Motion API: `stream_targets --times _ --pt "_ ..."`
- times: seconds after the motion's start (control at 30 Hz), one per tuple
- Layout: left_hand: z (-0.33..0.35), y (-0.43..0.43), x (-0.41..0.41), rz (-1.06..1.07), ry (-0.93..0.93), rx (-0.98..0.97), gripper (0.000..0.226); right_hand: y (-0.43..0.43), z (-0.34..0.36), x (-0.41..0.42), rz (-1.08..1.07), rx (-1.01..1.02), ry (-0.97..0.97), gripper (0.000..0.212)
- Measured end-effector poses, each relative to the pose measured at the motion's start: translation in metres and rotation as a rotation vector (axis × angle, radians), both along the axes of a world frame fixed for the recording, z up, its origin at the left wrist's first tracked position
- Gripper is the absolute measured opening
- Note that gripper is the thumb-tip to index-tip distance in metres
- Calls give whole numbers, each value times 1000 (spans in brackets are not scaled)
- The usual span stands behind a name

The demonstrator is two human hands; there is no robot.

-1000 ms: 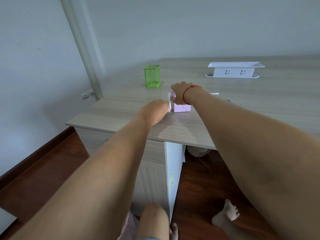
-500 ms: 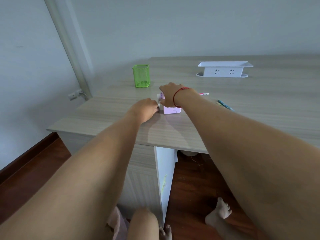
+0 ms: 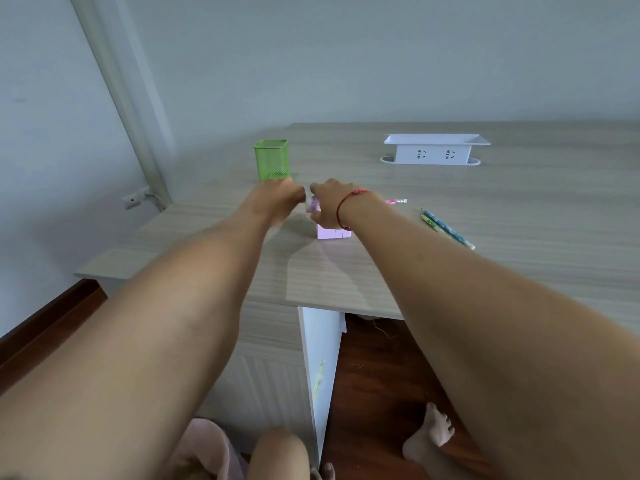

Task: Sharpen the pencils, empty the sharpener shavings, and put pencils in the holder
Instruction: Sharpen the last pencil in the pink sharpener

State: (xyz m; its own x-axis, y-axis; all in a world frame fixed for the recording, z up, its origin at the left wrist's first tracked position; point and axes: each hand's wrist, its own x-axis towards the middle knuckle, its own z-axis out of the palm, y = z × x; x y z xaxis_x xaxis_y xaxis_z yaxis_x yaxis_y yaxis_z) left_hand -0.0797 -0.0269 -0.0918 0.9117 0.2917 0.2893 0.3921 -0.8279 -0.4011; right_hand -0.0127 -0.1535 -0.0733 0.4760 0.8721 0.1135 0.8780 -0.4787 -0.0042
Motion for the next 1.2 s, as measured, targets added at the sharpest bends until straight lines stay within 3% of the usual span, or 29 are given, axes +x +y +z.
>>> stream_targets --times 0.17,0.43,0.67,0.9,1.2 --pt "16 0 1 -73 -71 114 26 2 4 1 -42 -14 -1 43" --pt "10 -15 -22 -120 -223 -1 24 5 5 -2 -49 -26 -18 41" --pt "-15 -28 -46 -204 -170 -99 19 4 7 -3 -36 -48 -7 40" --pt "-37 -33 -31 20 50 -173 31 3 1 1 5 -30 -41 40" --pt "-41 -14 0 158 41 -273 30 6 -10 15 16 50 19 56"
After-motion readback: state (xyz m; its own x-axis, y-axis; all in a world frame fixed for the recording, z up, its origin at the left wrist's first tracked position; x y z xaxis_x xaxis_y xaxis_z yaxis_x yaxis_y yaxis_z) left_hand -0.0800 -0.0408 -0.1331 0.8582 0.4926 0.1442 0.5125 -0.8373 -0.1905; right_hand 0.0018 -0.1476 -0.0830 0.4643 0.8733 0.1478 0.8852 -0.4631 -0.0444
